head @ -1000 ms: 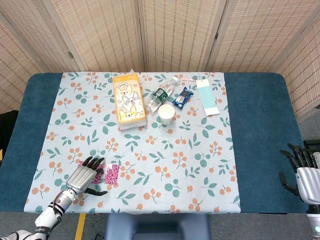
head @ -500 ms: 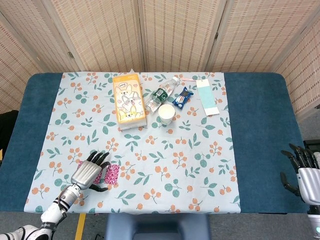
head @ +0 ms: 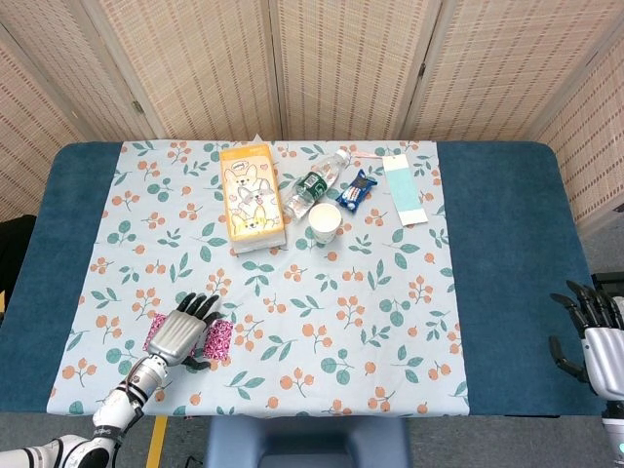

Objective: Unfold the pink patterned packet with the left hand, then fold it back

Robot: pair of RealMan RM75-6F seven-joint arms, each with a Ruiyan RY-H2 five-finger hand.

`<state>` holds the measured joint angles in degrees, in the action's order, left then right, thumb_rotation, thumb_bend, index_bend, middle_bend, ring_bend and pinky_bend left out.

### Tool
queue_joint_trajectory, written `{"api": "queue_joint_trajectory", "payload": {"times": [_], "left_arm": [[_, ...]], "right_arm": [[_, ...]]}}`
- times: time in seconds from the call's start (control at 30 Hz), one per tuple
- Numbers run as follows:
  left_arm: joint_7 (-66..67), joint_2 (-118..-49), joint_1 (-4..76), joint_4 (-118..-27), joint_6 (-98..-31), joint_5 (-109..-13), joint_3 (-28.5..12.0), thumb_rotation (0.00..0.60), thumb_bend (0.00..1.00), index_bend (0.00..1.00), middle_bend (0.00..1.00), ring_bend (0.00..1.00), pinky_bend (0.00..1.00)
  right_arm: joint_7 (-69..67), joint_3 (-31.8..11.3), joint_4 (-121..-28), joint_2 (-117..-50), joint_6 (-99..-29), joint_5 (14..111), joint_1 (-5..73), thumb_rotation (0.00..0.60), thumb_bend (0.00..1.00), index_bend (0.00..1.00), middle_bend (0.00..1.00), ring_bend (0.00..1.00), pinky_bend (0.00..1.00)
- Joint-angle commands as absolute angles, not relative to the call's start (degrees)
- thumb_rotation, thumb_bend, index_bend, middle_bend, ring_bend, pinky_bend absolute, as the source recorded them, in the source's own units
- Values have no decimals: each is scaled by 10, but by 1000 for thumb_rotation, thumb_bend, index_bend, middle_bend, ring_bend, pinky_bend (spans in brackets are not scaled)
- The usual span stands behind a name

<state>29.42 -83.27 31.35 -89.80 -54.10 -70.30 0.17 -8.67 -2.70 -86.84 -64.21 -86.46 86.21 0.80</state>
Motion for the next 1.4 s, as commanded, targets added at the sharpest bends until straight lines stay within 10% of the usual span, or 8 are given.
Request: {"api": "queue_joint_trajectory", "payload": {"times": [0.03,1.4], "left_arm": [[300,-835,315,-902,-540,-695,2,508,162,237,0,0,0],[312,-849,322,-899,-573,-683,12,539,216,333,0,0,0]], "right_arm": [[-89,-27,-866,-643,-865,861,8,600,481,187,94,26,0],[-103,-28,-852,-647,-865,859,3,600,481,187,94,27,0]]}}
